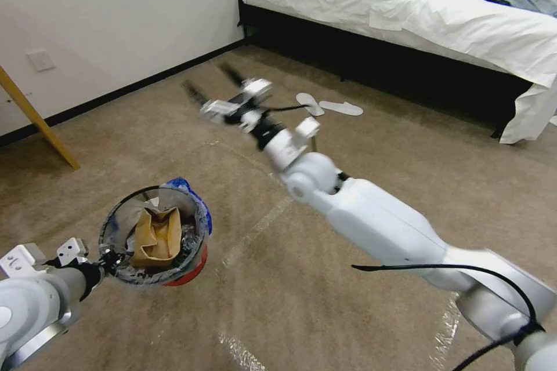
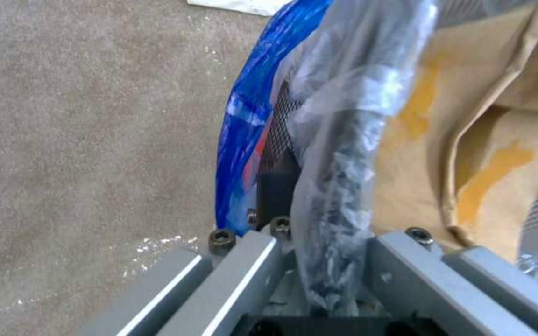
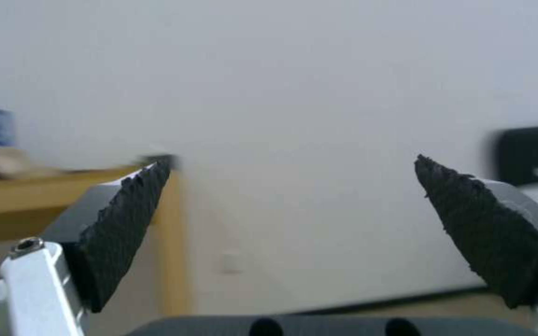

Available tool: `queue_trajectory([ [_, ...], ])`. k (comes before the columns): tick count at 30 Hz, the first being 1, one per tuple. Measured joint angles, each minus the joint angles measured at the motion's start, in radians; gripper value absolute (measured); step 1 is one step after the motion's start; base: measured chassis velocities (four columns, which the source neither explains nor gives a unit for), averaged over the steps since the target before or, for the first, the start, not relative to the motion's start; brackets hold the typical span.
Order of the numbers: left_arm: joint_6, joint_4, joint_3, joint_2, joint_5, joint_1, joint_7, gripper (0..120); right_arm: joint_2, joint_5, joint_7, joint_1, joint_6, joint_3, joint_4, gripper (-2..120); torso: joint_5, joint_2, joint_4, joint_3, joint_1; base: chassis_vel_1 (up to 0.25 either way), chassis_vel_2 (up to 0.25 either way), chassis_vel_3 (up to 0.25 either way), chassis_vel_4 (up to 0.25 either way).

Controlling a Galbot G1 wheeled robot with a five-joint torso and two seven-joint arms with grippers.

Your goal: Pick up the trash bin and place the garbage on the floor into it.

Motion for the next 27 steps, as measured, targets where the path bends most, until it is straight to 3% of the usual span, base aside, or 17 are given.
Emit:
queue_trajectory([
  [6,0.006,-0.009,0.003,-0.010,0.005,0.008,0.001,0,-0.118,-0.092,0.078,-0.220,-0.035,0.214,0.080,100,0.0000,0.000,-0.0002,0.000,0.000,0.000,0.000,0.000,0.000],
  [10,0.008,-0.014,0.003,-0.013,0.008,0.013,0.002,0,-0.134,-0.140,0.097,-0.362,-0.042,0.332,0.127,100,0.0001,0.000,-0.0001,0.000,0.000,0.000,0.000,0.000,0.000],
  [16,0.012,-0.026,0.001,-0.026,0.022,0.026,0.009,0,-0.113,-0.212,0.122,-0.552,-0.057,0.453,0.173,100,-0.0001,0.000,-0.0003,0.000,0.000,0.000,0.000,0.000,0.000],
  [27,0.012,-0.053,-0.008,-0.055,0.031,0.052,0.005,0,-0.060,-0.296,0.079,-0.726,-0.028,0.571,0.247,100,-0.0004,0.000,0.0000,0.000,0.000,0.000,0.000,0.000,0.000],
])
